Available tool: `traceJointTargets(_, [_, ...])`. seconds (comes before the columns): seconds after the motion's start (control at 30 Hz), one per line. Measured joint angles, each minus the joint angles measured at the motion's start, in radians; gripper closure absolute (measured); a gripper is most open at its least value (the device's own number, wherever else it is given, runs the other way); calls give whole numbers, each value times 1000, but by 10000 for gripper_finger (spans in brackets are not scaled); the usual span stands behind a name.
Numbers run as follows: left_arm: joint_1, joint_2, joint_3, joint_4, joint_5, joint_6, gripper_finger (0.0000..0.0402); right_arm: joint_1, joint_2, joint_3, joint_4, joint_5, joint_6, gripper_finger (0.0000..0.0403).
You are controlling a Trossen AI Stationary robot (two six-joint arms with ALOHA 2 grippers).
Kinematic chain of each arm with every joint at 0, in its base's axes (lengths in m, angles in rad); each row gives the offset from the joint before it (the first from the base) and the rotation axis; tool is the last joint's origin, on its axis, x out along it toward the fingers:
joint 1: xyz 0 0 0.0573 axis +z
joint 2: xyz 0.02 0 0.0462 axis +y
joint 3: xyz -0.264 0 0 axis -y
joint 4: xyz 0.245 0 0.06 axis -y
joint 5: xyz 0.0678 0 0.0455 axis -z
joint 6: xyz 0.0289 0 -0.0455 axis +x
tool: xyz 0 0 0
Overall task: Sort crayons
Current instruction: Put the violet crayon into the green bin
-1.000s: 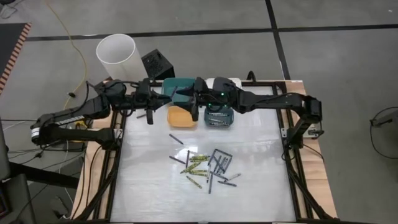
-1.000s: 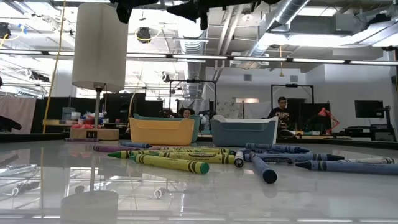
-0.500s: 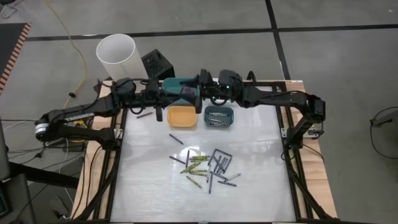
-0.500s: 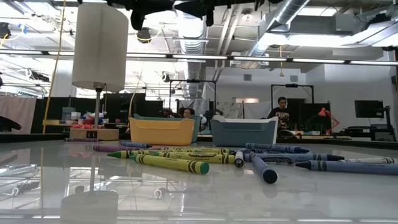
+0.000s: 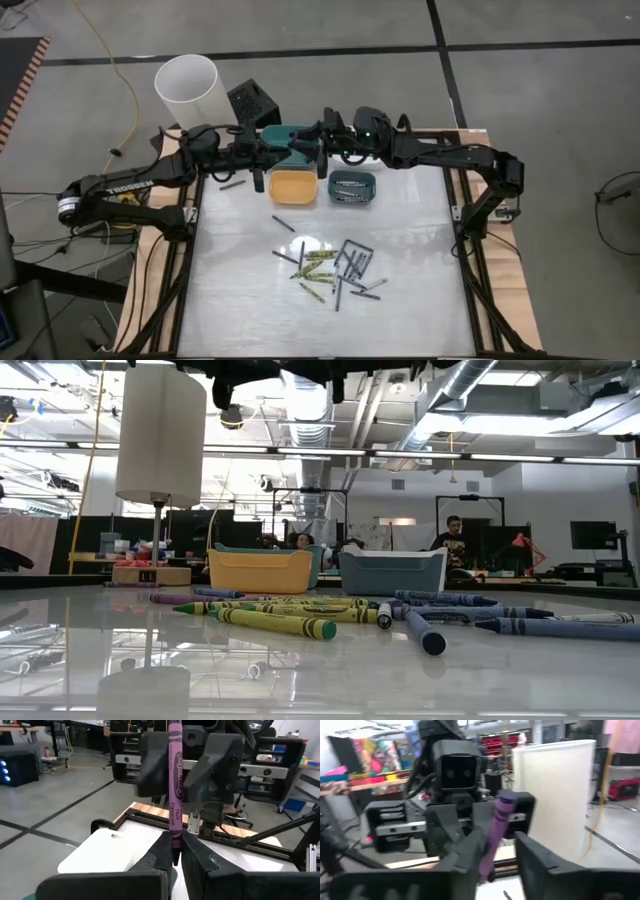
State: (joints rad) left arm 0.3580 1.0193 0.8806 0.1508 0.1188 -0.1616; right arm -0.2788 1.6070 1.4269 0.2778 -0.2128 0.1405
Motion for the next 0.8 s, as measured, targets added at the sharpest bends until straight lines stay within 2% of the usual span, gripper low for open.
traceJointTargets(0.2, [0, 20, 0, -2, 0, 0, 390, -18, 0, 0, -1, -52, -7, 388])
traceJointTargets(0.43, [0, 22, 0, -4, -25, -25, 360, -30, 0, 0, -6, -57, 18, 398])
traceJointTargets(0.57, [0, 6, 0, -23, -22, -11, 320, -38, 0, 2, 0, -54, 19, 399])
traceJointTargets(0.7, [0, -17, 0, -114, -29, -9, 273, -65, 2, 30, -4, -45, 27, 400])
traceJointTargets(0.8, [0, -45, 0, -188, -68, -16, 239, -100, 1, 42, -4, -1, 28, 401])
